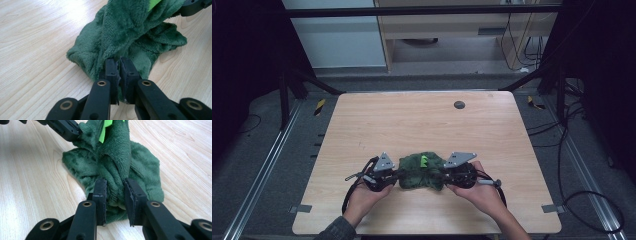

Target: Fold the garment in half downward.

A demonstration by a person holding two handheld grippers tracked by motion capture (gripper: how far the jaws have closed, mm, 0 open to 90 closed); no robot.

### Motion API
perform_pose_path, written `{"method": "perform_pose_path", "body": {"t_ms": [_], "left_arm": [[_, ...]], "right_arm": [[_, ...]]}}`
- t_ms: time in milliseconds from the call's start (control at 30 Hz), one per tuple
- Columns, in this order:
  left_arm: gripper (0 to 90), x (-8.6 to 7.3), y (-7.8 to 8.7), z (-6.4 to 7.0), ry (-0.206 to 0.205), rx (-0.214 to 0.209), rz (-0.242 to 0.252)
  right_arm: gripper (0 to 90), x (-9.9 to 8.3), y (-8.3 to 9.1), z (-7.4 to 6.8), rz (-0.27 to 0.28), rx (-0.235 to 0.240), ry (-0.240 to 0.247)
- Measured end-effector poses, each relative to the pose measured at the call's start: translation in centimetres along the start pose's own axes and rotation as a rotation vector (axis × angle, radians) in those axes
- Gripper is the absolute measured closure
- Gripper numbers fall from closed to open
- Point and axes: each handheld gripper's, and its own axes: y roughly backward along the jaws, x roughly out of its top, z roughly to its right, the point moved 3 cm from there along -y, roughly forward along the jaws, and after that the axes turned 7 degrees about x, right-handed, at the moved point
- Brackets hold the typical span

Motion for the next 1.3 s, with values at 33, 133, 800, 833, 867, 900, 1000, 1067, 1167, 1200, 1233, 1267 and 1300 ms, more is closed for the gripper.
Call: {"method": "perform_pose_path", "body": {"t_ms": [33, 133, 800, 833, 867, 900, 1000, 1067, 1167, 1200, 1233, 1267, 1300], "left_arm": [[85.3, 0.0, 0.0, 0.0, 0.0, 0.0, 0.0], [85.0, -0.2, 0.0, 0.1, 0.004, -0.001, 0.002], [80.9, -1.0, 0.7, 0.2, 0.016, 0.003, 0.008], [80.9, -1.0, 0.8, 0.2, 0.017, 0.005, 0.011], [80.5, -0.9, 0.9, 0.1, 0.019, 0.008, 0.015], [80.2, -0.9, 1.0, 0.1, 0.019, 0.008, 0.016], [78.2, -0.8, 1.2, 0.0, 0.02, 0.014, 0.022], [75.6, -0.8, 1.4, -0.1, 0.017, 0.019, 0.023], [67.9, -0.7, 1.6, -0.3, 0.015, 0.037, 0.014], [63.3, -0.7, 1.7, -0.5, 0.021, 0.046, 0.012], [58.1, -0.7, 1.7, -0.7, 0.028, 0.053, 0.0], [50.4, -0.7, 1.7, -0.8, 0.032, 0.061, -0.009], [44.1, -0.7, 1.8, -1.0, 0.036, 0.068, -0.018]], "right_arm": [[71.1, -0.1, 0.0, 0.0, 0.004, 0.001, 0.002], [70.0, -0.3, 0.0, -0.2, 0.002, 0.005, -0.003], [60.4, -0.5, 0.2, -0.9, 0.005, 0.015, -0.006], [59.9, -0.5, 0.2, -0.9, 0.006, 0.016, -0.005], [58.7, -0.4, 0.2, -0.9, 0.006, 0.017, -0.003], [57.3, -0.4, 0.3, -0.9, 0.005, 0.017, -0.005], [52.6, -0.3, 0.2, -0.9, 0.006, 0.013, -0.013], [48.8, -0.2, 0.1, -0.9, 0.007, 0.008, -0.013], [40.1, -0.1, 0.1, -0.8, 0.006, -0.006, -0.021], [37.0, -0.1, 0.2, -0.7, 0.012, -0.015, -0.022], [34.0, -0.1, 0.3, -0.6, 0.015, -0.024, -0.024], [30.3, 0.0, 0.4, -0.4, 0.019, -0.032, -0.034], [27.8, 0.0, 0.4, -0.3, 0.021, -0.037, -0.039]]}}
